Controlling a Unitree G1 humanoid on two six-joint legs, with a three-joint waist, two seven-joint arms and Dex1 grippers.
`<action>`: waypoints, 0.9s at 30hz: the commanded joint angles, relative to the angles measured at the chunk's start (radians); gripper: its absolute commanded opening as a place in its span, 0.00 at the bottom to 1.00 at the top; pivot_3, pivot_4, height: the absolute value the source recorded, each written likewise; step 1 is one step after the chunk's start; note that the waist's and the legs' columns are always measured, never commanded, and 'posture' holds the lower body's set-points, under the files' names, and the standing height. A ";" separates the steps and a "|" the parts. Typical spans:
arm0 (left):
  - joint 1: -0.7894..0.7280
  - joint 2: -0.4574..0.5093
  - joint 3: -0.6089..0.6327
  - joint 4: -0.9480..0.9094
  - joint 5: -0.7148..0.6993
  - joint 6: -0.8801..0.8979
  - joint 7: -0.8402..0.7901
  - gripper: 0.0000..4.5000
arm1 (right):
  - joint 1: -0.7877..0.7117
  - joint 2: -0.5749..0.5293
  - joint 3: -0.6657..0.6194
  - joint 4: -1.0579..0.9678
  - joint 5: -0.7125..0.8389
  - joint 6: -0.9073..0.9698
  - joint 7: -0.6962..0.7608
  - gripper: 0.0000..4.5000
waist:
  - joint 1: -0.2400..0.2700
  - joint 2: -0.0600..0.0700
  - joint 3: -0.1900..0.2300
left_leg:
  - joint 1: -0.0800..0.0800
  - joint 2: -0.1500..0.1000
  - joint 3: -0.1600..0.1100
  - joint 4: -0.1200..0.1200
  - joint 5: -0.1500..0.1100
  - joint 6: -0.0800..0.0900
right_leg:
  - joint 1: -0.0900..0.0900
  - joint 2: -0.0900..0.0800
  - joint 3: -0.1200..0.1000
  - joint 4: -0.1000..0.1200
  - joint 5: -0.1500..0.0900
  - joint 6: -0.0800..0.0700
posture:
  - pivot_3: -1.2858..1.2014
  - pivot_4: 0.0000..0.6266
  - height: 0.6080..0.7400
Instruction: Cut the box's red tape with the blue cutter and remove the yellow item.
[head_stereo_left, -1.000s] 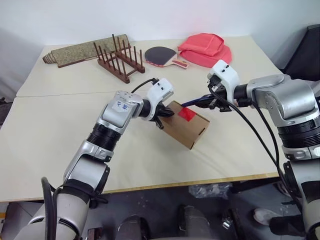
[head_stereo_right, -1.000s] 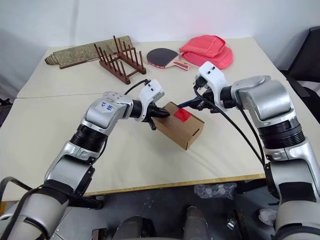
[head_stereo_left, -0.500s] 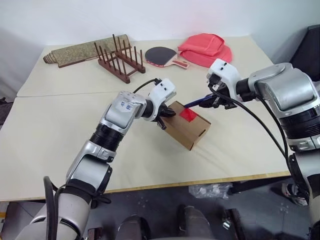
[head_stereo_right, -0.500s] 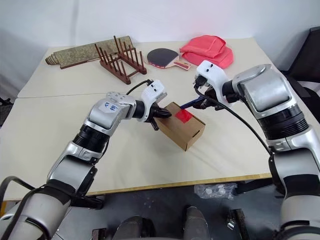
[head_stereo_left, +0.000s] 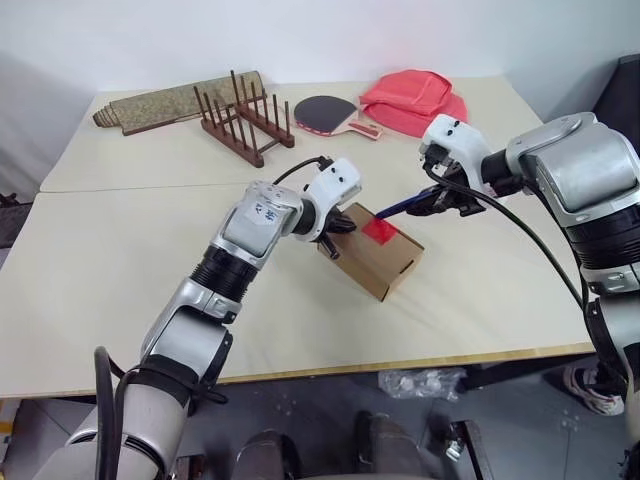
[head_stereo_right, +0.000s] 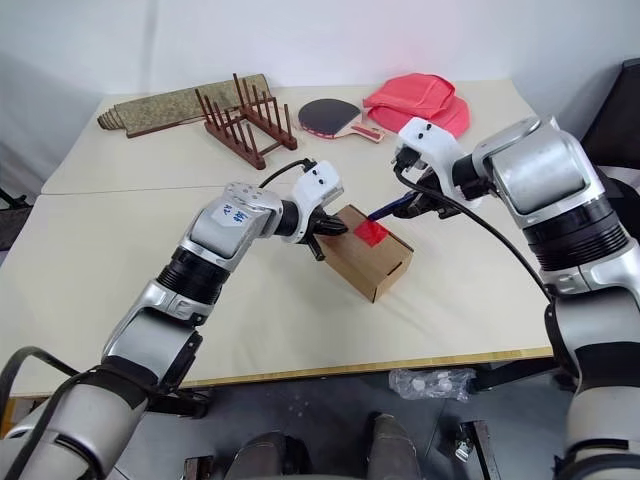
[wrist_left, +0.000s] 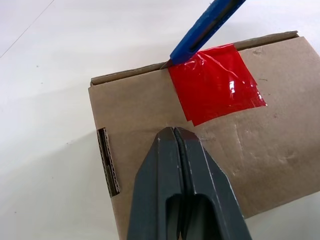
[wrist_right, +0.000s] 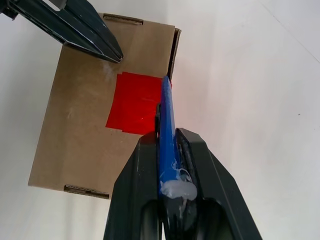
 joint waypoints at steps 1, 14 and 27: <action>0.023 -0.005 -0.034 0.048 0.033 0.024 0.011 0.00 | -0.001 -0.046 0.033 -0.016 -0.018 0.009 0.046 0.04 | 0.002 0.000 0.000 | 0.000 0.000 0.000 0.000 0.000 0.000 | 0.000 0.000 0.000 0.000 0.000 0.000 | 0.52 0.24 1.00; 0.026 -0.017 -0.031 0.068 0.034 0.014 0.022 0.00 | 0.010 -0.135 0.084 -0.062 -0.045 0.005 0.134 0.04 | 0.012 0.000 0.000 | 0.000 0.000 0.000 0.001 0.000 0.000 | 0.000 0.000 0.000 0.000 0.000 0.000 | 0.52 0.24 1.00; 0.022 -0.023 -0.029 0.105 0.039 -0.010 0.026 0.00 | 0.051 -0.256 0.078 -0.136 -0.060 -0.001 0.212 0.04 | 0.012 0.000 0.000 | 0.000 0.001 -0.002 0.006 -0.001 0.001 | 0.001 -0.001 0.000 0.002 0.000 0.000 | 0.52 0.24 1.00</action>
